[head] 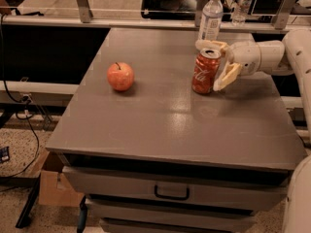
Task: Place coke can upright
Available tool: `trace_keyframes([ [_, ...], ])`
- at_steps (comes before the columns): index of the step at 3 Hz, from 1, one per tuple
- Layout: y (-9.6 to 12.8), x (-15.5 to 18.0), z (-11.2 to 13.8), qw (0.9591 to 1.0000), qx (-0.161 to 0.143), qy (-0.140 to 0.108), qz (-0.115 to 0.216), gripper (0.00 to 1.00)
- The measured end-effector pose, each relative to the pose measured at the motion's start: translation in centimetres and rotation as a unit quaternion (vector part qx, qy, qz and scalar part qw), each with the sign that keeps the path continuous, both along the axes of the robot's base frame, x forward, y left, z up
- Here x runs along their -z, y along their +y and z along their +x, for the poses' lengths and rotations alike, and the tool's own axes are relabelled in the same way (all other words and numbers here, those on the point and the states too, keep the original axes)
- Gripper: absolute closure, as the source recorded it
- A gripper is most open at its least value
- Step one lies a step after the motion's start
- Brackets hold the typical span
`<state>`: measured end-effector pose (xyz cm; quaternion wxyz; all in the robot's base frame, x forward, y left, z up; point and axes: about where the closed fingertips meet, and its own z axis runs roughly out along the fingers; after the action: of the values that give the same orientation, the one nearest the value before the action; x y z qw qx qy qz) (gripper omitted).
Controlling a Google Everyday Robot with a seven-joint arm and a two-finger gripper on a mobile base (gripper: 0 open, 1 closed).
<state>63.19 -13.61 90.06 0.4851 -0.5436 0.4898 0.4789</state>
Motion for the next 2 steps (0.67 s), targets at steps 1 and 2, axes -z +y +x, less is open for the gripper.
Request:
trace_keyframes([
  [1,-2.0,-1.0,-0.3,0.9996,0.025,-0.008,-0.015,0.0],
  [2,-4.9,-3.0,-0.9,0.9967,0.069,-0.025,-0.034,0.0],
])
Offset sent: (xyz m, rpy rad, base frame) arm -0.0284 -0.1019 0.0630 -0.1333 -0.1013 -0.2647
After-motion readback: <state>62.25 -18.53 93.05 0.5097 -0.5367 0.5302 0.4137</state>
